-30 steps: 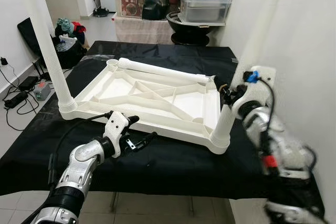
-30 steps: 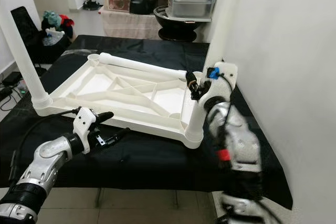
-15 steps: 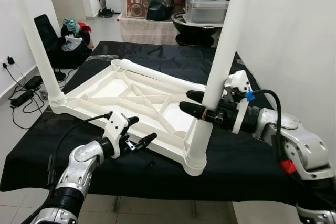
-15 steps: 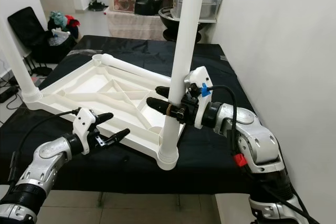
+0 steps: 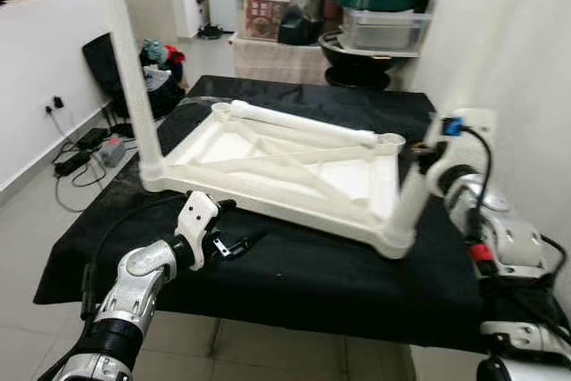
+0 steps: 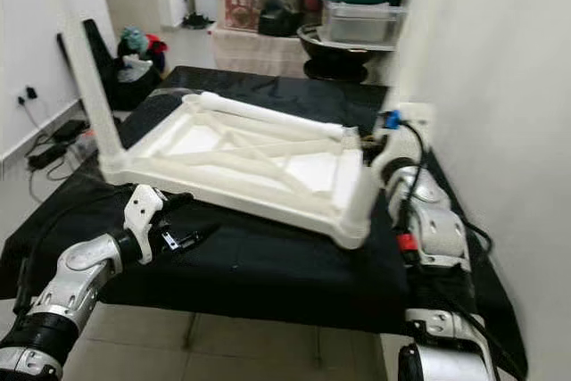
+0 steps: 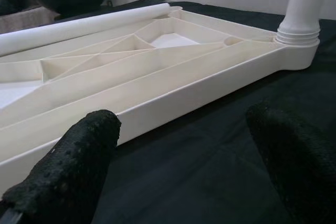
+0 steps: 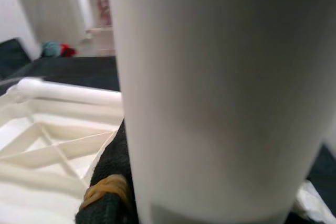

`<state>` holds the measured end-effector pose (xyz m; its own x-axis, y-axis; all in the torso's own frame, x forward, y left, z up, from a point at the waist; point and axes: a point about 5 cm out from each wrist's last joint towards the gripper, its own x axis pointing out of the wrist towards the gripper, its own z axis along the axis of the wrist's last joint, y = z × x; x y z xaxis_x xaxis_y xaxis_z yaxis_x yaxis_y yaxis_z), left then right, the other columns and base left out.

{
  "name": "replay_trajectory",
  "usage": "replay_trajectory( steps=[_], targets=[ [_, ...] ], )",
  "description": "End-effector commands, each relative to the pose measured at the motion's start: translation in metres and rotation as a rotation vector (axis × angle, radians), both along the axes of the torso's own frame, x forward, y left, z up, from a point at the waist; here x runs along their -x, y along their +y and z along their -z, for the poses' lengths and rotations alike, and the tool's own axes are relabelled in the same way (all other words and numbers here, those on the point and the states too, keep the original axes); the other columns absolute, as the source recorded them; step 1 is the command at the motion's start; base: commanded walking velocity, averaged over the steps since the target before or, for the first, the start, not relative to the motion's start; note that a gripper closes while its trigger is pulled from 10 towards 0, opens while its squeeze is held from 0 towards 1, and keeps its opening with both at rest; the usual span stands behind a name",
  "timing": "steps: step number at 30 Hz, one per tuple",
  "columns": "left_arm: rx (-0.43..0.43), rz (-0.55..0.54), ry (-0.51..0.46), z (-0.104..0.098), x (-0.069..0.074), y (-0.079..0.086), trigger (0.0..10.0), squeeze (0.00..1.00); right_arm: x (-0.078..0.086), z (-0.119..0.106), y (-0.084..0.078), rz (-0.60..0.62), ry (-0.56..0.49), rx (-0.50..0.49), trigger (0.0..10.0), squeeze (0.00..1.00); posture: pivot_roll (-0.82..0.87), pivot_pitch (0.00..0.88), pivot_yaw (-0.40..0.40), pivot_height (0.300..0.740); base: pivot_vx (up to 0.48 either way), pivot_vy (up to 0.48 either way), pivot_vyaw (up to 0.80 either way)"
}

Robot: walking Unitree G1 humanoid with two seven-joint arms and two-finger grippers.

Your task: Building children table

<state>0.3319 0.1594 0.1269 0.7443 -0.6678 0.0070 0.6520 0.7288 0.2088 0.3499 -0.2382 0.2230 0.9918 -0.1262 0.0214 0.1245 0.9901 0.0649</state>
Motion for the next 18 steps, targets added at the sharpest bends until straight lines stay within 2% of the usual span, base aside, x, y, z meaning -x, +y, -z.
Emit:
replay_trajectory(
  steps=[1,2,3,4,5,7,8,9,10,11,12,13,15,16,17,18],
  targets=[
    [-0.007,0.003,0.011,0.003,0.000,-0.001,10.0,0.00,0.007,0.043,0.000,0.020,0.180,-0.030,0.0,0.00,0.04,0.000,-0.046,0.740,0.000,0.000,0.00],
    [-0.010,0.001,0.011,0.002,0.000,-0.001,10.0,0.00,0.008,0.048,0.019,-0.078,0.201,-0.027,10.0,0.00,0.04,0.000,-0.043,0.740,0.000,0.000,0.00],
    [-0.011,0.000,0.010,0.002,-0.001,-0.001,10.0,0.00,0.008,0.050,0.032,-0.147,0.211,-0.022,10.0,0.00,0.04,0.000,-0.041,0.740,0.000,0.000,0.00],
    [-0.011,0.000,0.010,0.002,-0.001,-0.001,10.0,0.00,0.008,0.050,0.032,-0.147,0.211,-0.022,10.0,0.00,0.04,0.000,-0.041,0.740,0.000,0.000,0.00],
    [-0.011,-0.001,0.010,0.001,-0.002,-0.002,10.0,0.00,0.008,0.038,0.053,-0.291,0.131,-0.059,10.0,0.00,0.04,0.000,-0.041,0.740,0.000,0.000,0.00],
    [-0.011,0.001,0.010,0.001,-0.002,-0.003,10.0,0.00,0.007,0.025,0.056,-0.348,0.058,-0.094,10.0,0.00,0.04,0.000,-0.043,0.740,0.000,0.000,0.00],
    [-0.011,0.001,0.010,0.001,-0.002,-0.003,10.0,0.00,0.007,0.025,0.056,-0.348,0.058,-0.094,10.0,0.00,0.04,0.000,-0.043,0.740,0.000,0.000,0.00],
    [-0.010,0.001,0.010,0.001,-0.003,-0.003,10.0,0.00,0.007,0.014,0.059,-0.421,0.015,-0.114,10.0,1.00,0.04,0.000,-0.043,0.740,0.000,0.000,0.00],
    [-0.010,0.001,0.010,0.001,-0.003,-0.003,10.0,0.00,0.007,0.014,0.059,-0.421,0.015,-0.114,10.0,1.00,0.04,0.000,-0.043,0.740,0.000,0.000,0.00],
    [-0.008,0.000,0.010,0.001,-0.002,-0.002,10.0,0.00,0.010,0.000,0.066,-0.563,-0.028,-0.132,10.0,1.00,0.04,0.000,-0.048,0.740,0.000,0.000,0.00],
    [-0.008,-0.001,0.010,0.001,-0.002,-0.002,10.0,0.00,0.011,-0.002,0.068,-0.587,-0.039,-0.137,10.0,1.00,0.04,0.000,-0.048,0.740,0.000,0.000,0.00],
    [-0.007,-0.001,0.012,0.002,-0.001,-0.001,10.0,0.00,0.022,-0.008,0.079,-0.764,-0.044,-0.144,10.0,0.89,0.04,0.000,-0.051,0.740,0.000,0.000,0.00],
    [-0.007,-0.001,0.012,0.002,-0.001,-0.001,10.0,0.00,0.022,-0.008,0.079,-0.764,-0.044,-0.144,10.0,0.89,0.04,0.000,-0.051,0.740,0.000,0.000,0.00],
    [-0.006,-0.001,0.014,0.002,-0.001,-0.001,10.0,0.00,0.031,-0.011,0.086,-0.886,-0.040,-0.149,10.0,0.89,0.04,0.000,-0.051,0.740,0.000,0.000,0.00],
    [-0.006,-0.001,0.014,0.002,-0.001,-0.001,10.0,0.00,0.031,-0.011,0.086,-0.886,-0.040,-0.149,10.0,0.89,0.04,0.000,-0.051,0.740,0.000,0.000,0.00],
    [-0.007,0.000,0.016,0.003,0.000,-0.001,10.0,0.00,0.046,-0.014,0.091,-1.034,-0.046,-0.106,10.0,0.00,0.05,0.000,-0.056,0.740,0.000,0.000,0.00]
  ],
)
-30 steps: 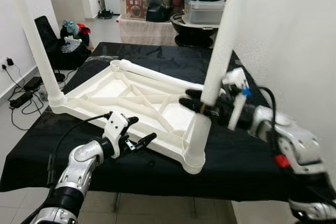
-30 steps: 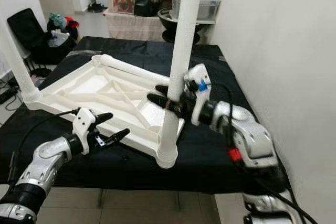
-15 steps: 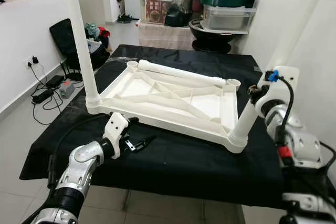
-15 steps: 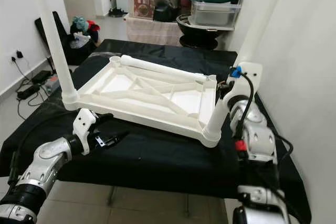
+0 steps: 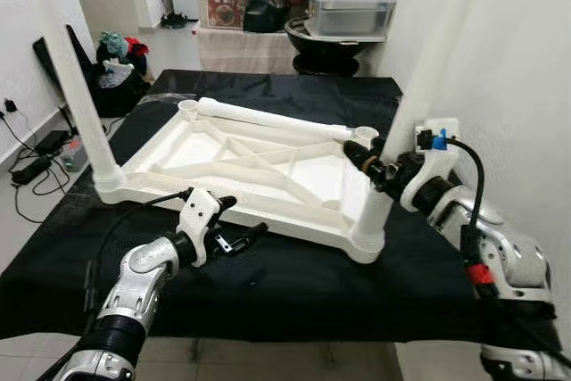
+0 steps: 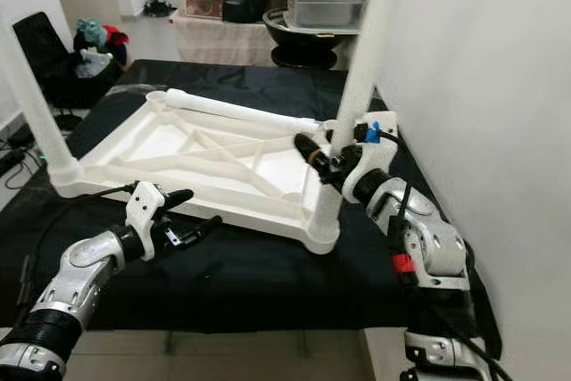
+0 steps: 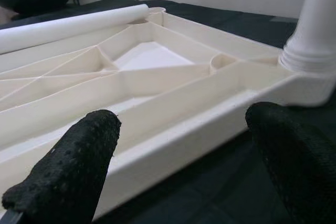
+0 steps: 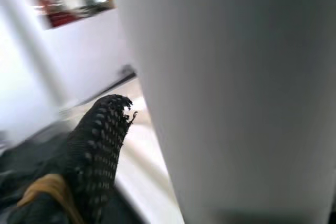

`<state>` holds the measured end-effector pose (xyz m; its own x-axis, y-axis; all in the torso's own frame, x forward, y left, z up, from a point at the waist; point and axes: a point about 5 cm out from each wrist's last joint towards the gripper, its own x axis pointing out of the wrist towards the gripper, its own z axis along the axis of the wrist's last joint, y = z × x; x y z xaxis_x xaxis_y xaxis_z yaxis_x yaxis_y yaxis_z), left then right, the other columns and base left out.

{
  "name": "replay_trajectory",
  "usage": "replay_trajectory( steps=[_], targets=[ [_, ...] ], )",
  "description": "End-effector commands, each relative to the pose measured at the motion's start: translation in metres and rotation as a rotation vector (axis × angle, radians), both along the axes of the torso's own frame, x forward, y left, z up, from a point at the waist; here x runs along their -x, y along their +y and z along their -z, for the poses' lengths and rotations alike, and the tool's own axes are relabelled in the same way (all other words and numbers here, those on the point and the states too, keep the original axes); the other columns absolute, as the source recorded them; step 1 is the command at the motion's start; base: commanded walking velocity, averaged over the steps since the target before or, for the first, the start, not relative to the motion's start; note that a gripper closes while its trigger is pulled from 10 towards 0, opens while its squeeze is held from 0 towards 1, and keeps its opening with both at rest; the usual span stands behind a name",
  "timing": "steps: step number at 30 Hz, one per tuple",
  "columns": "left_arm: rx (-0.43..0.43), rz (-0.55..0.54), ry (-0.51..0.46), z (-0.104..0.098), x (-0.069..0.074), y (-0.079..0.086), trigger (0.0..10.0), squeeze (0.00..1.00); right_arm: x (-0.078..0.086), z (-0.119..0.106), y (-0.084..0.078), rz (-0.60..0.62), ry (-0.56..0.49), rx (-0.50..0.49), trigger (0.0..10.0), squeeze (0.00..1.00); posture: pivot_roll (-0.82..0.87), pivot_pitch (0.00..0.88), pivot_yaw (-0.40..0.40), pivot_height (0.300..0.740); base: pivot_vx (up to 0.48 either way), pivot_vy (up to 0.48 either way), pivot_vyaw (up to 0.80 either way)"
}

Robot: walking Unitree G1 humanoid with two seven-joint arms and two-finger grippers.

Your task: Building children table

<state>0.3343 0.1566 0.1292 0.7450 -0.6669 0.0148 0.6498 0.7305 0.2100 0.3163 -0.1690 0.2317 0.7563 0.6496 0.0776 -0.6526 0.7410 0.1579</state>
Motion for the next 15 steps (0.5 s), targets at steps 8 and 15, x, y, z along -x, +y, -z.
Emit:
replay_trajectory(
  steps=[8,15],
  targets=[
    [-0.013,0.002,0.022,0.004,0.002,0.003,10.0,0.00,0.039,-0.009,0.031,-0.494,-0.091,0.107,10.0,0.00,0.06,0.000,-0.060,0.740,0.000,0.000,0.00],
    [-0.017,-0.001,0.021,0.004,0.001,0.004,10.0,0.00,-0.007,0.011,0.012,-0.023,0.057,0.148,0.0,0.00,0.05,0.000,-0.054,0.740,0.000,0.000,0.00]
  ],
)
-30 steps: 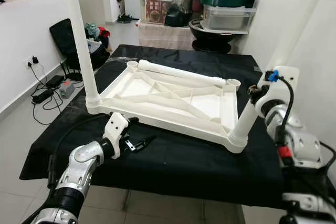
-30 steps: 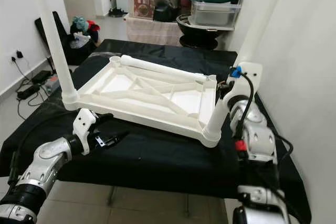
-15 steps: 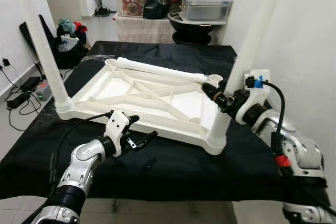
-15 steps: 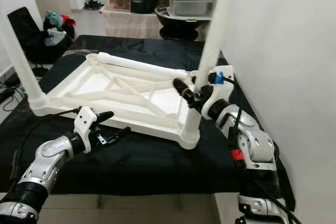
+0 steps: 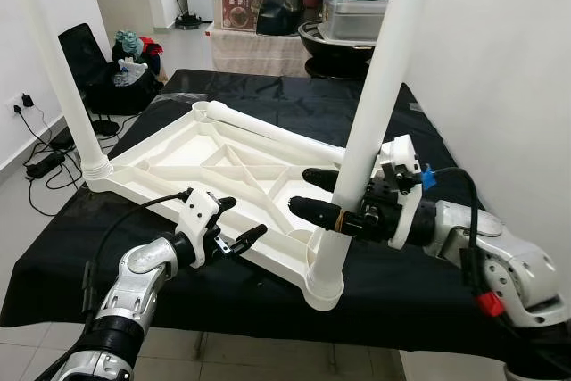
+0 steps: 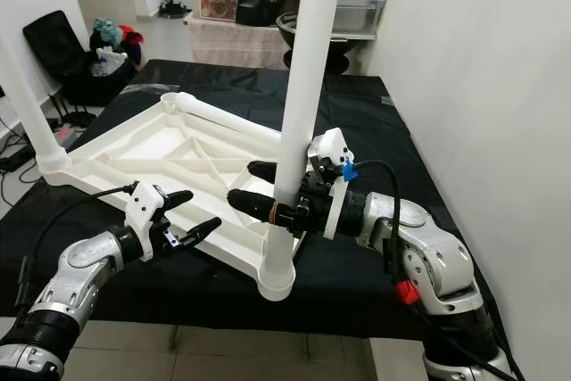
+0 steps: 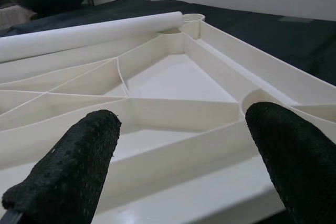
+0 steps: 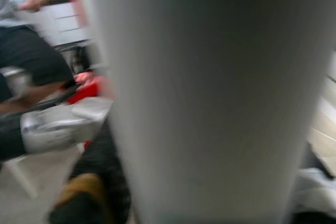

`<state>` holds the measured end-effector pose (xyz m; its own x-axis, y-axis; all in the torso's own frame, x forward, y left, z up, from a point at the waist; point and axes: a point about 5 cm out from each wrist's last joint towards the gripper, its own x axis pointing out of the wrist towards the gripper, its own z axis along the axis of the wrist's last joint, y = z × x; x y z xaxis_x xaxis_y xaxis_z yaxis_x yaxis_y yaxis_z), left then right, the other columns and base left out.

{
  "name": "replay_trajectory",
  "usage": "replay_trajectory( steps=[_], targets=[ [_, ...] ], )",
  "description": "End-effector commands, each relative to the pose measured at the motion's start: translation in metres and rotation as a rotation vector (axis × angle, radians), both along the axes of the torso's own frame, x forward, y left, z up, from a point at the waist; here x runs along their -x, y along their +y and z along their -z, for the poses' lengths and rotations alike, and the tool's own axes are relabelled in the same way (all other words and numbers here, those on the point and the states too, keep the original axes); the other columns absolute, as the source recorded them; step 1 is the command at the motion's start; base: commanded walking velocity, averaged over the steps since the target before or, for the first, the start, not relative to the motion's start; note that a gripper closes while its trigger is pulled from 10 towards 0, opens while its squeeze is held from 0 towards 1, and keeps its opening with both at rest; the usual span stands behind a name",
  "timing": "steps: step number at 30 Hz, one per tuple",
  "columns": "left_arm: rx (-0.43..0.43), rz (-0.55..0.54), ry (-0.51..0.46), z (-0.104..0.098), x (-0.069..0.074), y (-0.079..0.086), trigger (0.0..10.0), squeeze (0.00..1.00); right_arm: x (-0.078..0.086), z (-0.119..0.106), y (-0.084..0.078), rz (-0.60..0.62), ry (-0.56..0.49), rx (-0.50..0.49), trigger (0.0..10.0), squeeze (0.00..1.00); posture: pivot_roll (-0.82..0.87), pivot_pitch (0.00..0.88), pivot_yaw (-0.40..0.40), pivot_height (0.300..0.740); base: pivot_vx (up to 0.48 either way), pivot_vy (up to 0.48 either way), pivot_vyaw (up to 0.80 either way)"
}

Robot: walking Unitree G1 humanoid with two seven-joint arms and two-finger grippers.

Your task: Building children table

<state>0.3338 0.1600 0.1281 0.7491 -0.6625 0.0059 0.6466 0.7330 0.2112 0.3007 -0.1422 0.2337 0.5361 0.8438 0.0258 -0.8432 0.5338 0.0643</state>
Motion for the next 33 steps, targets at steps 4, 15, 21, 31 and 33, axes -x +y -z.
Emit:
replay_trajectory(
  steps=[4,15,21,31,33],
  targets=[
    [-0.010,0.002,0.014,0.003,0.000,0.000,10.0,0.00,-0.045,0.025,-0.056,0.754,0.094,0.090,0.0,0.00,0.05,0.000,-0.055,0.740,0.000,0.000,0.00],
    [-0.013,-0.006,0.014,0.004,-0.001,-0.001,10.0,0.00,-0.031,0.040,-0.075,1.066,0.187,-0.040,0.0,0.00,0.04,0.000,-0.056,0.740,0.000,0.000,0.00],
    [-0.024,0.013,0.011,0.003,-0.004,-0.004,10.0,0.00,-0.013,0.000,0.000,0.474,0.011,-0.222,10.0,0.00,0.03,0.000,-0.041,0.740,0.000,0.000,0.00],
    [-0.019,0.023,0.010,0.002,-0.003,-0.005,10.0,0.00,0.025,-0.019,0.018,-0.058,-0.033,-0.174,10.0,0.00,0.05,0.000,-0.044,0.740,0.000,0.000,0.00],
    [-0.021,0.023,0.010,0.002,-0.003,-0.004,10.0,0.00,0.033,-0.020,0.019,-0.138,-0.046,-0.151,10.0,0.00,0.05,0.000,-0.044,0.740,0.000,0.000,0.00]
  ],
)
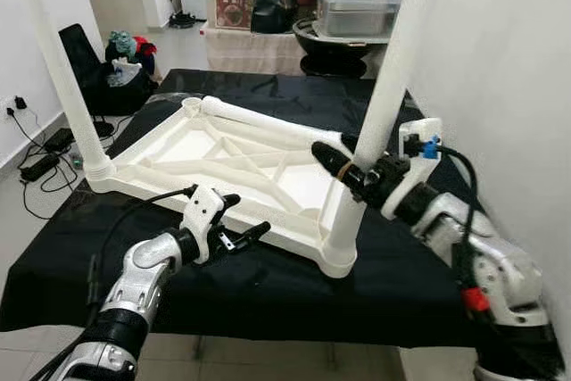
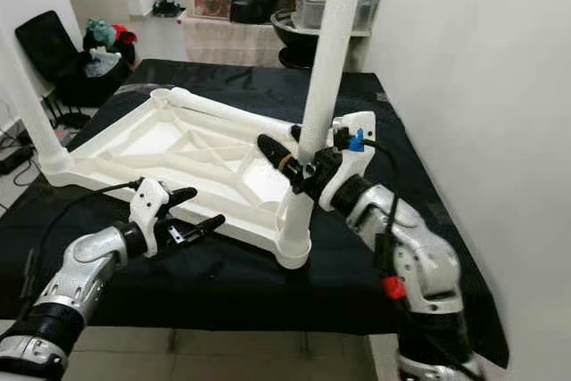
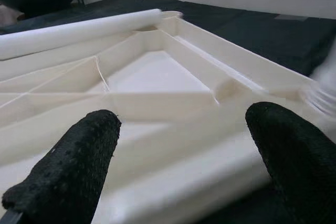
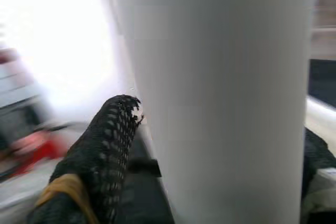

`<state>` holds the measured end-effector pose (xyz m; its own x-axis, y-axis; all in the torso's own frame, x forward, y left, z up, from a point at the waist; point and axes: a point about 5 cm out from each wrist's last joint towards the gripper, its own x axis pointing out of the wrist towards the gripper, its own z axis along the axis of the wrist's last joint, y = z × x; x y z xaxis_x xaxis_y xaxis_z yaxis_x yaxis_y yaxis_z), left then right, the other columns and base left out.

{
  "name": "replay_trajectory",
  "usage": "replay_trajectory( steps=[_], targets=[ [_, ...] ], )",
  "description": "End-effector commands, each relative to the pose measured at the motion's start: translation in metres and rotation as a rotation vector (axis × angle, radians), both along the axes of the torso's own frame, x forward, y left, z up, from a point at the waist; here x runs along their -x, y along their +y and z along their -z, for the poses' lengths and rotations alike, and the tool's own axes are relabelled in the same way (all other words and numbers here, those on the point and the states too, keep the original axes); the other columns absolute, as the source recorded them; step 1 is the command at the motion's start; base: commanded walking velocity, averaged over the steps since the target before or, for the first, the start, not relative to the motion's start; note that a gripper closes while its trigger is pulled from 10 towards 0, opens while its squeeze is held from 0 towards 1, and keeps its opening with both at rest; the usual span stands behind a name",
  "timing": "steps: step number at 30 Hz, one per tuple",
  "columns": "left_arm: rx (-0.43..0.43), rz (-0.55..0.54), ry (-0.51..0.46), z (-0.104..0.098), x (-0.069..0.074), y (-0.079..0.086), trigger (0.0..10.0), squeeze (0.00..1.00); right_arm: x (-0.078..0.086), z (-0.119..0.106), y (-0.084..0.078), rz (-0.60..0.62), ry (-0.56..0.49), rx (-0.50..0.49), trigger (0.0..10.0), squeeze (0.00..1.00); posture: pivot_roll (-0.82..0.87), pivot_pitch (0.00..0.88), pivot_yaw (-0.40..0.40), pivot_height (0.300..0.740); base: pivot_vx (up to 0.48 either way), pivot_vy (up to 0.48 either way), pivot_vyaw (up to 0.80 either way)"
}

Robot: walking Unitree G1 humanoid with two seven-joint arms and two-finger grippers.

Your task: Building children table

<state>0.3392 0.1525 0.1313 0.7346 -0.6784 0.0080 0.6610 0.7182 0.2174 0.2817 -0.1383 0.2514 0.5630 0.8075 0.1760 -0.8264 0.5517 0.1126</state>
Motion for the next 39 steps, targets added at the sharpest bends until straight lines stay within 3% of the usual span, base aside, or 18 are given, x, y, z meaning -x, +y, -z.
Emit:
replay_trajectory(
  steps=[1,2,3,7,9,10,12,18,21,22,23,25,26,27,32,33,38,39],
  targets=[
    [-0.018,0.001,0.016,0.005,0.002,0.004,10.0,0.00,0.016,-0.002,0.015,-0.198,-0.027,0.025,3.8,0.00,0.05,0.000,-0.048,0.740,0.000,0.000,0.00],
    [-0.018,0.001,0.016,0.005,0.002,0.004,10.0,0.00,0.016,-0.002,0.015,-0.198,-0.027,0.025,3.8,0.00,0.05,0.000,-0.048,0.740,0.000,0.000,0.00],
    [-0.017,-0.001,0.015,0.005,0.002,0.004,10.0,0.00,0.010,0.001,0.013,-0.172,-0.017,0.044,0.0,0.00,0.05,0.000,-0.047,0.740,0.000,0.000,0.00],
    [-0.018,-0.004,0.013,0.005,0.002,0.004,10.0,0.00,-0.026,0.018,0.000,0.114,0.056,0.116,0.0,0.00,0.05,0.000,-0.047,0.740,0.000,0.000,0.00],
    [-0.020,-0.007,0.015,0.005,0.002,0.006,10.0,0.00,-0.050,0.030,-0.024,0.449,0.135,0.174,0.0,0.00,0.05,0.000,-0.049,0.740,0.000,0.000,0.00],
    [-0.020,-0.007,0.015,0.005,0.002,0.006,10.0,0.00,-0.050,0.030,-0.024,0.449,0.135,0.174,0.0,0.00,0.05,0.000,-0.049,0.740,0.000,0.000,0.00],
    [-0.023,-0.011,0.016,0.006,0.003,0.007,10.0,0.00,-0.060,0.042,-0.053,0.751,0.220,0.171,0.0,0.00,0.05,0.000,-0.048,0.740,0.000,0.000,0.00],
    [-0.024,-0.017,0.015,0.006,0.002,0.005,10.0,0.00,-0.053,0.067,-0.080,1.034,0.325,0.133,0.0,0.00,0.04,0.000,-0.043,0.740,0.000,0.000,0.00],
    [-0.024,-0.014,0.014,0.006,0.002,0.004,10.0,0.00,-0.051,0.071,-0.064,0.921,0.341,0.129,0.2,0.00,0.04,0.000,-0.040,0.740,0.000,0.000,0.00],
    [-0.024,-0.012,0.014,0.005,0.002,0.004,10.0,0.00,-0.050,0.065,-0.050,0.833,0.296,0.112,10.0,0.00,0.03,0.000,-0.034,0.740,0.000,0.000,0.00],
    [-0.024,-0.012,0.014,0.005,0.002,0.004,10.0,0.00,-0.050,0.065,-0.050,0.833,0.296,0.112,10.0,0.00,0.03,0.000,-0.034,0.740,0.000,0.000,0.00],
    [-0.025,-0.008,0.015,0.005,0.001,0.003,10.0,0.00,-0.036,0.040,-0.008,0.480,0.132,0.042,10.0,0.00,0.03,0.000,-0.033,0.740,0.000,0.000,0.00],
    [-0.025,-0.008,0.015,0.005,0.001,0.003,10.0,0.00,-0.036,0.040,-0.008,0.480,0.132,0.042,10.0,0.00,0.03,0.000,-0.033,0.740,0.000,0.000,0.00],
    [-0.026,-0.005,0.015,0.005,0.001,0.002,10.0,0.00,-0.024,0.029,0.004,0.311,0.074,0.021,10.0,1.00,0.03,0.000,-0.037,0.740,0.000,0.000,0.00],
    [-0.023,-0.006,0.012,0.004,0.001,0.002,10.0,0.00,-0.022,0.022,0.003,0.244,0.063,0.038,10.0,1.00,0.04,0.000,-0.045,0.740,0.000,0.000,0.00],
    [-0.021,-0.007,0.012,0.004,0.001,0.002,10.0,0.00,-0.012,0.018,0.005,0.111,0.043,0.066,10.0,0.00,0.04,0.000,-0.044,0.740,0.000,0.000,0.00],
    [-0.023,-0.008,0.014,0.005,0.002,0.004,10.0,0.00,0.012,0.016,0.000,-0.184,-0.005,0.153,10.0,0.00,0.05,0.000,-0.050,0.740,0.000,0.000,0.00],
    [-0.023,-0.009,0.013,0.005,0.002,0.004,10.0,0.00,0.007,0.017,-0.004,-0.166,-0.002,0.170,0.6,0.00,0.05,0.000,-0.051,0.740,0.000,0.000,0.00]
  ],
)
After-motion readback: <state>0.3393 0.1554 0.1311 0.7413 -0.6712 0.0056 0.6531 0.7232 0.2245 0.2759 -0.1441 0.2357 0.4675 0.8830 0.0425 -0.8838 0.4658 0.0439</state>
